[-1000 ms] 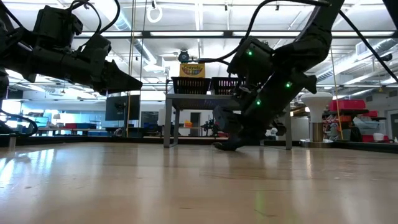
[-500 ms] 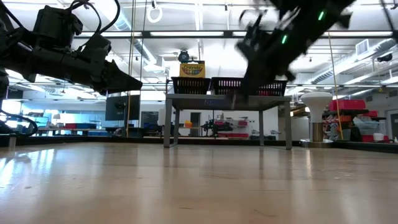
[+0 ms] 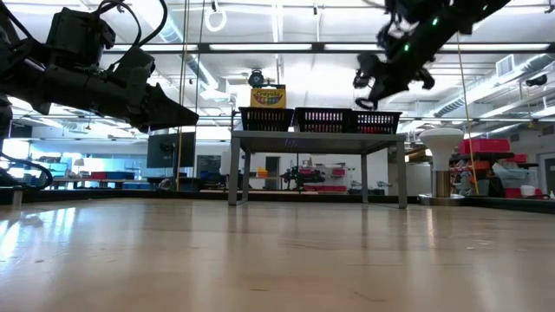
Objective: Sort rubber bands into baskets
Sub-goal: Put the black spring rubberband into the right black basket on the shelf, then return to Home Position
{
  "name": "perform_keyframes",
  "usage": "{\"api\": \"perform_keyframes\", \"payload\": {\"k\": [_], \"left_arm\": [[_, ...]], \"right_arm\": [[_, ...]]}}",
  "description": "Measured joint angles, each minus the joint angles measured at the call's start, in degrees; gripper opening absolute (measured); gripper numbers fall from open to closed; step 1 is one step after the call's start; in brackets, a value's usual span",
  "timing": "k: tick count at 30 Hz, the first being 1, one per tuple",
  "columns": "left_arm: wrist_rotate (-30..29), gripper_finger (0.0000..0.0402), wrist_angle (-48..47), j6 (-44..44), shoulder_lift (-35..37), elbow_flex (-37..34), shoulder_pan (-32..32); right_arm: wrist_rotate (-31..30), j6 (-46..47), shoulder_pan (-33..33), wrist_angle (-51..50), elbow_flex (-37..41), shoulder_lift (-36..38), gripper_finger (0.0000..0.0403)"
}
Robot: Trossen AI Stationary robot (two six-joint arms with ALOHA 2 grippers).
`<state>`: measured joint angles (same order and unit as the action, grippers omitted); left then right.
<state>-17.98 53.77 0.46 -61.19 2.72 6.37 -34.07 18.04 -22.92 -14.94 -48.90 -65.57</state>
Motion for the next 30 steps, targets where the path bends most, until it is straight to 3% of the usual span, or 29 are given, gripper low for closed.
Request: {"api": "perform_keyframes", "payload": {"k": [4, 7, 16, 22, 26, 30], "left_arm": [[0.0, 0.0125, -0.01, 0.0, 0.0, 0.0, -0.02], [0.0, 0.0125, 0.38, -0.01, 0.0, 0.0, -0.01], [6.18, 0.0125, -0.42, -1.35, 0.46, 0.0, 0.57], [8.4, 0.0125, -3.82, -2.86, 4.25, 0.0, 5.44], [10.9, 0.0125, -7.58, -3.53, 9.42, 0.0, 9.1], [14.43, 0.0125, -13.97, -4.09, 16.19, 0.0, 12.57]], "right_arm": [[7.21, -2.2, -7.48, 1.33, 0.0, -1.72, 0.0029], [9.24, -1.94, -9.62, 1.45, 0.0, -2.86, 0.0047], [7.75, -2.72, -8.67, 3.53, 0.0, -2.5, 0.017], [7.98, -10.24, -5.19, 3.87, 0.0, 0.83, 0.0236], [9.21, -14.54, 0.52, 3.65, 1.44, 4.2, 0.0208], [10.84, -19.22, 6.78, 7.13, 5.37, 7.25, 0.0109]]}}
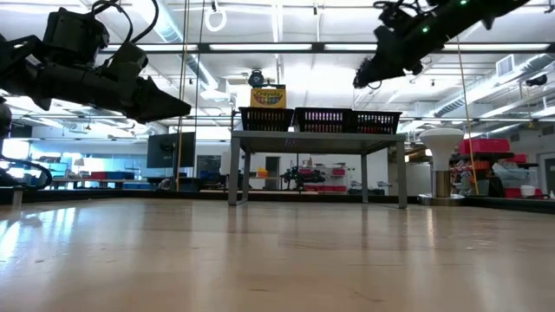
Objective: Sort rubber bands into baskets
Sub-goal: Return to Home Position
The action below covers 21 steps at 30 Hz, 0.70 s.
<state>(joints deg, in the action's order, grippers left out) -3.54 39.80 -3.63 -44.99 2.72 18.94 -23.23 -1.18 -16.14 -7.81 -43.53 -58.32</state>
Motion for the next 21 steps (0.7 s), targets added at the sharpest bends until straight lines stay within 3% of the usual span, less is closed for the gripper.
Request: {"api": "perform_keyframes", "payload": {"k": [2, 4, 8, 21], "left_arm": [[1.74, 0.0125, -3.99, 0.03, 3.91, 0.0, 1.52], [3.38, 0.0125, -7.76, 0.01, 7.95, 0.0, 2.7], [5.3, 0.0125, -14.68, -0.07, 16.65, 0.0, 4.52], [5.27, 0.0125, -34.53, -0.79, 43.92, 0.0, 7.41]], "right_arm": [[2.51, -2.87, 2.41, 3.19, 2.49, 1.42, 0.0046], [6.01, -5.69, 4.43, 7.3, 5.2, 2.68, 0.0013], [13.04, -8.81, 7.0, 14.75, 10.65, 5.1, 0.0018], [24.19, -10.02, 6.1, 36.88, 31.4, 14.73, 0.0004]]}}
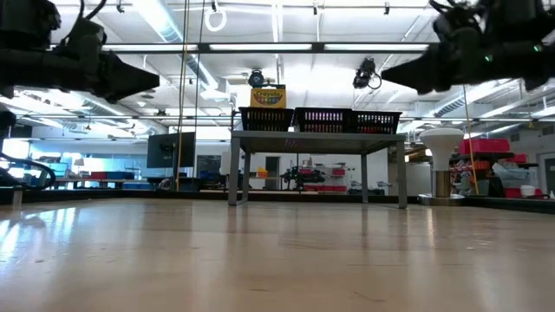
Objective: Sort rubber bands into baskets
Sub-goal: Return to Home Position
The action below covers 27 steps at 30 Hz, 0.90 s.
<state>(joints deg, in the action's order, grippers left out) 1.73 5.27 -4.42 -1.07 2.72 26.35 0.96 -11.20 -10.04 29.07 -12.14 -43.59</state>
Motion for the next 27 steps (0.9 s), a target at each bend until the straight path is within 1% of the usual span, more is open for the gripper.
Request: {"api": "perform_keyframes", "payload": {"k": [1, 4, 6, 10, 16, 21, 23, 27], "left_arm": [[-0.15, 0.0125, -1.09, -0.16, 1.19, 0.0, 0.0], [-2.04, 0.0125, -1.09, -0.63, 1.06, -0.04, 0.02], [-3.12, 0.0125, -0.59, -1.01, 1.08, -0.02, 0.01], [-2.99, 0.0125, 0.82, -0.92, 1.08, -0.02, 0.0], [-3.21, 0.0125, 2.06, -0.36, 1.08, 0.0, 0.0], [-5.42, 0.0125, 1.92, 0.53, 1.04, 0.0, 0.0], [-5.57, 0.0125, 1.81, 1.51, 1.04, 0.0, 0.0], [-5.54, 0.0125, 1.81, 3.85, 1.04, 0.0, 0.0]], "right_arm": [[0.52, 0.23, -0.44, 2.44, 1.96, 0.87, 0.0004], [0.84, 0.39, -1.49, 8.03, 6.69, 3.0, 0.0003], [0.96, 0.39, -2.31, 9.28, 8.63, 4.5, 0.0003], [1.02, 0.7, -3.63, 8.5, 11.61, 9.2, 0.0002], [5.33, 2.81, -4.46, 2.08, 11.67, 17.22, 0.0001], [5.3, 3.44, -5.14, -4.02, 11.67, 25.06, 0.0001], [3.89, 3.98, -5.62, -7.83, 11.67, 29.02, 0.0001], [-1.46, 6.04, -6.32, -17.12, 11.67, 37.88, 0.0001]]}}
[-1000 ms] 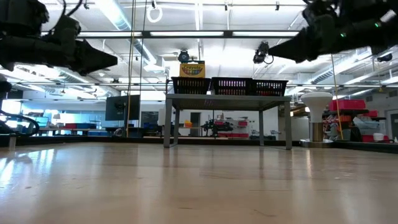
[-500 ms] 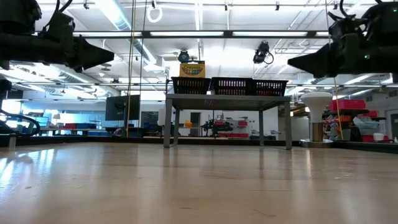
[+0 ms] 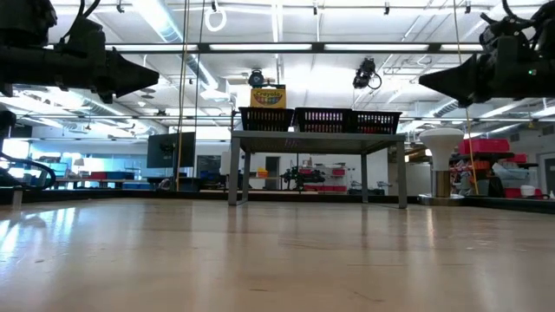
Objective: Sort rubber bands into baskets
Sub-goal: Return to Home Position
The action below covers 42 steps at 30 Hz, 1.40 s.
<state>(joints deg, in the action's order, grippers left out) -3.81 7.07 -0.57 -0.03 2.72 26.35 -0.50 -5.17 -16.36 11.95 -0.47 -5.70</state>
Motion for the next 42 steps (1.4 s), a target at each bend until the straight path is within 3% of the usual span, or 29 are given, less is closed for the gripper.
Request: {"api": "perform_keyframes", "payload": {"k": [3, 6, 12, 25, 42], "left_arm": [[0.0, 0.0125, 0.03, 0.46, 0.0, 0.0, 0.0], [-0.03, 0.0125, 0.04, -0.1, 0.0, 0.0, 0.0], [-0.68, 0.0125, -0.34, 0.5, -0.27, 0.0, 0.0], [-0.64, 0.0125, -0.95, 5.65, -2.45, 0.0, -0.04], [-0.64, 0.0125, -0.93, 5.52, -2.43, 0.0, -0.04]], "right_arm": [[-4.85, 0.74, -0.02, -7.58, 0.0, 5.74, 0.0], [-10.49, 1.76, -0.02, -9.87, 0.0, 5.26, 0.0], [-13.87, 6.39, -0.07, -9.31, 0.0, 1.08, 0.0005], [-13.81, 9.9, -0.07, -9.56, 0.0, -8.65, 0.0031], [-13.67, 5.37, -0.07, -9.56, 0.0, -9.3, 0.0032]]}}
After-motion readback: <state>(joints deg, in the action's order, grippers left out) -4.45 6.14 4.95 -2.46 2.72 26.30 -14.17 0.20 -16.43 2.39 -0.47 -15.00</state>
